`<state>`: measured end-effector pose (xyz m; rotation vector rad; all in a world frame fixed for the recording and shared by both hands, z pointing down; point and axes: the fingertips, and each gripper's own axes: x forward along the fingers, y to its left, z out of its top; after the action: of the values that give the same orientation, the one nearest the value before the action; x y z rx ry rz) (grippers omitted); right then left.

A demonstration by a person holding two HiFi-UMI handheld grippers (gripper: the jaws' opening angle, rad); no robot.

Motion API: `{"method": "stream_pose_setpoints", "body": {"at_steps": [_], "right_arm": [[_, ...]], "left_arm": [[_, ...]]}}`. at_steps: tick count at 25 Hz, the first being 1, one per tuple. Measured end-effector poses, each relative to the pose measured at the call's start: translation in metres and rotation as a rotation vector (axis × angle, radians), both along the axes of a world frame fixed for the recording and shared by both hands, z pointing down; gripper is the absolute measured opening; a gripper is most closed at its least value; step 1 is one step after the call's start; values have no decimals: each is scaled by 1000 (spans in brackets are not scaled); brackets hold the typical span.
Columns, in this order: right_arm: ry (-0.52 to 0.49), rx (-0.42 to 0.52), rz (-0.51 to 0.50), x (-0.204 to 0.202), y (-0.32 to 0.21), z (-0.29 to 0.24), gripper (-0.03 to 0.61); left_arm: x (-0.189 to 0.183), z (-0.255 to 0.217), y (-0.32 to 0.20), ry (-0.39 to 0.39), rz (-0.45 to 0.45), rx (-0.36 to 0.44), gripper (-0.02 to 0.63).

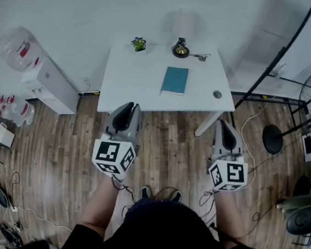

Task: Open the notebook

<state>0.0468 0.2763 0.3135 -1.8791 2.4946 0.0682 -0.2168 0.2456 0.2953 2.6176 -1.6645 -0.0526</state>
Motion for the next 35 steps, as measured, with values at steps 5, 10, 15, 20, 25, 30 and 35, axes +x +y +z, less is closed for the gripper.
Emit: {"method": "stream_pose_setpoints", "body": {"at_steps": [5, 10, 15, 20, 25, 30, 35], "right_arm": [[0, -2, -3, 0, 1, -3, 3], [-10, 1, 15, -11, 5, -3, 3], [-23, 3, 76, -29, 6, -3, 125], [-14, -4, 120, -61, 12, -6, 149], [-8, -9, 154, -78, 21, -6, 149], [-5, -17, 166, -84, 19, -2, 144], [-23, -33, 155, -80, 2, 15, 140]], "left_arm": [[0, -3, 0, 6, -1, 0, 54], [-13, -4, 4, 9, 7, 4, 54], [-44, -4, 7, 15, 33, 23, 67], [-77, 0, 8, 19, 83, 14, 200], [-93, 12, 10, 14, 125, -8, 213], [-96, 20, 4, 9, 144, -23, 216], [-90, 31, -7, -8, 139, -38, 216]]}}
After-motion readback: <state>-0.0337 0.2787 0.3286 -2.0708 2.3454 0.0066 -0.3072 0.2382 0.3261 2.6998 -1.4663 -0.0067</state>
